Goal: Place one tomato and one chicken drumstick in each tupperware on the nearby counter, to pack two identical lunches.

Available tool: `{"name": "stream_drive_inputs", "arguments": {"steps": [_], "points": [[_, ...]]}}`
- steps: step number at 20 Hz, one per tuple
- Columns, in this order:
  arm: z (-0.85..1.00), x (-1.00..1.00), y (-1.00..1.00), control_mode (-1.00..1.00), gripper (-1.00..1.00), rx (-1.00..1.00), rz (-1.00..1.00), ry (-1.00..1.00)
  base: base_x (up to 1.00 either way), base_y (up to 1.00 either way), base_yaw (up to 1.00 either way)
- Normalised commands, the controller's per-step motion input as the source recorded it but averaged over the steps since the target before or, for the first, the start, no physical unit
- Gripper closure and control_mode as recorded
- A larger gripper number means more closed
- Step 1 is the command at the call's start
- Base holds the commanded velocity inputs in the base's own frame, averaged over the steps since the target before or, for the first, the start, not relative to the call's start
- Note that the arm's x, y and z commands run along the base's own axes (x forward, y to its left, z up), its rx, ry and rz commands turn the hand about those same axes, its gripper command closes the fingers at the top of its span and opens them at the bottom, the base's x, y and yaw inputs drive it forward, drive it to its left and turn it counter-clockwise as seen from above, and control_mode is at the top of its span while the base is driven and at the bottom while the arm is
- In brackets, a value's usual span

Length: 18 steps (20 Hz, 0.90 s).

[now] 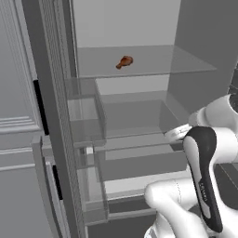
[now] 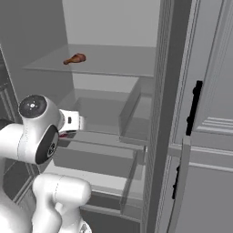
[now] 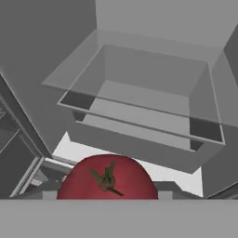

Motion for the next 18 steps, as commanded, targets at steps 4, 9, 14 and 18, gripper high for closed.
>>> {"name": "stream_drive_inputs", "arguments": {"steps": [4, 9, 14, 18], "points": [[0.0, 0.0, 0.0, 1.0, 1.0, 0.0, 0.0, 0.0, -1.0, 0.18, 0.13], [0.0, 0.0, 0.0, 1.0, 1.0, 0.0, 0.0, 0.0, -1.0, 0.57, 0.14], [0.0, 0.0, 0.0, 1.0, 1.0, 0.0, 0.0, 0.0, -0.83, 0.98, 0.25], [0.0, 0.0, 0.0, 1.0, 1.0, 0.0, 0.0, 0.0, -0.33, 1.0, 0.34]]}}
